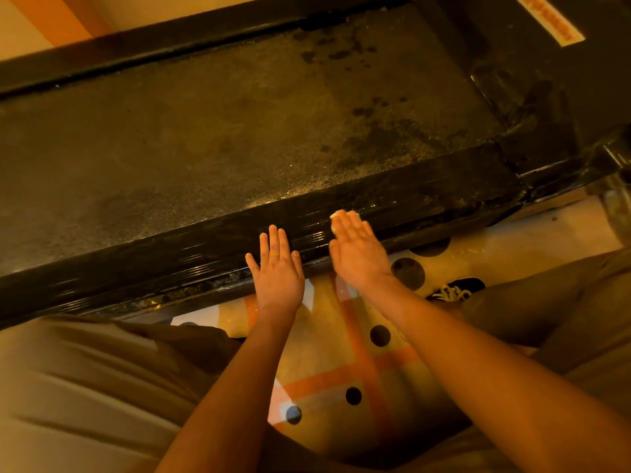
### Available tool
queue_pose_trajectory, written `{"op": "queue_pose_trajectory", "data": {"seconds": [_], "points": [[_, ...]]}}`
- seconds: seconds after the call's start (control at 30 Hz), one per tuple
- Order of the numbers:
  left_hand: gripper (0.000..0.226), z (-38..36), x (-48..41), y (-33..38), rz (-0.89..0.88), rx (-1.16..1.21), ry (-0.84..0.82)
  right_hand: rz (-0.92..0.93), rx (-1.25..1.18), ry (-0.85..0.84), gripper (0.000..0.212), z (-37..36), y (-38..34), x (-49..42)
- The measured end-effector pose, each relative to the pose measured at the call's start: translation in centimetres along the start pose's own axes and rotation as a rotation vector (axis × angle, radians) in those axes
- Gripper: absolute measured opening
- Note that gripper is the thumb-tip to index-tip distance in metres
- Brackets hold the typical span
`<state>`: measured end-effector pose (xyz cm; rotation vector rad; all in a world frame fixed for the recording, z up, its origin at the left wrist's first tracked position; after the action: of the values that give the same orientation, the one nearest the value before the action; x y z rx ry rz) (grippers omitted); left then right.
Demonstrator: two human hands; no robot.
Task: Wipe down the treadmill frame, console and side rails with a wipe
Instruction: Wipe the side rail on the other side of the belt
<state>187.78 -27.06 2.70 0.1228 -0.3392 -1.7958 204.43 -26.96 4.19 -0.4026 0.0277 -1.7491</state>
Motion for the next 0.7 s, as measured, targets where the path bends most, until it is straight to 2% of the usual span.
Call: {"op": "queue_pose_trajectory", "data": {"seconds": [0.1, 0.17, 0.37, 0.43, 0.6, 0.7], "points": [[0.056, 0.0, 0.0, 0.0, -0.005, 0.002, 0.006, -0.151, 0.008, 0.027, 0.056, 1.2, 4.5, -1.0], [0.056, -0.1, 0.0, 0.0, -0.006, 0.005, 0.007, -0.209, 0.01, 0.023, 0.056, 1.0, 4.7, -1.2], [0.056, 0.0, 0.0, 0.1, 0.006, 0.005, 0.013, -0.03, 0.017, 0.003, 0.056, 0.0, 0.8, -0.3], [0.056, 0.0, 0.0, 0.1, 0.007, 0.001, 0.013, -0.042, 0.015, 0.016, 0.054, 0.6, 3.1, -1.1], [0.056, -0.1, 0.0, 0.1, 0.003, 0.005, 0.008, -0.314, 0.028, 0.073, 0.054, 3.9, 14.4, -3.7], [0.056, 0.0, 0.0, 0.1, 0.003, 0.003, 0.013, -0.36, 0.015, 0.072, 0.054, 4.3, 15.8, -3.7]]}}
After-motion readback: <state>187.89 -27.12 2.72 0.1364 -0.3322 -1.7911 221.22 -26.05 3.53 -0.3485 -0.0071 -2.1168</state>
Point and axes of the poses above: each hand's wrist, its own x-axis away from the middle knuckle, its own z-axis out of the back of the hand, y = z × x, the point moved 9 cm from there along -x, towards the middle knuckle, and after that the axes turned 13 degrees about -z, right-handed, at the moved point
